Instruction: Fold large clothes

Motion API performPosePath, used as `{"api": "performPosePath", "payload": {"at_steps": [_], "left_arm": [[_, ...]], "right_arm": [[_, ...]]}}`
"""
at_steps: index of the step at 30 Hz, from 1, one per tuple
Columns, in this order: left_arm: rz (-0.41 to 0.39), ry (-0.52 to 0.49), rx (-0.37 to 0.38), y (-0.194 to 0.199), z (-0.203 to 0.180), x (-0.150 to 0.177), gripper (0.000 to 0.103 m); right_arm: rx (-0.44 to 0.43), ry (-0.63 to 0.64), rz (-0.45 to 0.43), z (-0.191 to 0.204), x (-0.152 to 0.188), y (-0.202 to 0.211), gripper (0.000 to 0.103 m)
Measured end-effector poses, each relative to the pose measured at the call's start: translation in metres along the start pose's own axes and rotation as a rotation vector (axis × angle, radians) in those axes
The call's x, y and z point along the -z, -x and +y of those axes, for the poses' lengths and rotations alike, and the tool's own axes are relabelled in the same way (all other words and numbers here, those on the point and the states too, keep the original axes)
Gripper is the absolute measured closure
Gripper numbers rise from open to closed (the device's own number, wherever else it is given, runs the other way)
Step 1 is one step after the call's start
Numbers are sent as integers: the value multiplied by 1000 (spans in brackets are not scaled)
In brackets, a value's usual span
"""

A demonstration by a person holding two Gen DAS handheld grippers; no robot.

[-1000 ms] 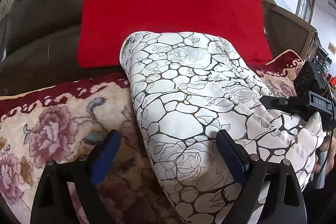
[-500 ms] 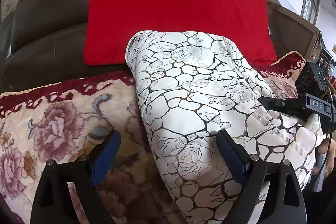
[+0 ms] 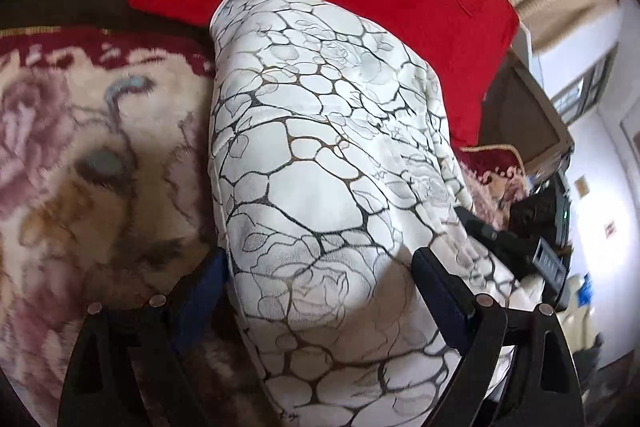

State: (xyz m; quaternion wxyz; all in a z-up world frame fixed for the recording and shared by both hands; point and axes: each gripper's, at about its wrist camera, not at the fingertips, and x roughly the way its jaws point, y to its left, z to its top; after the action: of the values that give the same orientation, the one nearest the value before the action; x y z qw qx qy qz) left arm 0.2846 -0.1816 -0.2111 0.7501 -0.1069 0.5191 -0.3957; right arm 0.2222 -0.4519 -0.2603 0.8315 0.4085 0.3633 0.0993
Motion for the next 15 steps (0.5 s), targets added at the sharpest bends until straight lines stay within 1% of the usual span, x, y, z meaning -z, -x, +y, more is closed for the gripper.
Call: {"api": "performPosePath", "payload": {"at_steps": [3, 5, 9, 11, 15], "left_arm": [[-14, 4, 0, 0, -4, 2, 13], [-29, -5, -13, 0, -8, 3, 20], [-47, -30, -25, 1, -13, 3, 28], [-58, -44, -30, 2, -15, 4, 34], [-75, -68, -37, 9, -20, 5, 41]], "right_arm": [[7, 8, -4, 2, 0, 0, 26], [14, 12, -5, 4, 1, -1, 27], [24, 15, -10, 10, 2, -1, 27], [12, 17, -8, 15, 4, -2, 27], [-49, 3, 6, 24, 4, -3, 27]]}}
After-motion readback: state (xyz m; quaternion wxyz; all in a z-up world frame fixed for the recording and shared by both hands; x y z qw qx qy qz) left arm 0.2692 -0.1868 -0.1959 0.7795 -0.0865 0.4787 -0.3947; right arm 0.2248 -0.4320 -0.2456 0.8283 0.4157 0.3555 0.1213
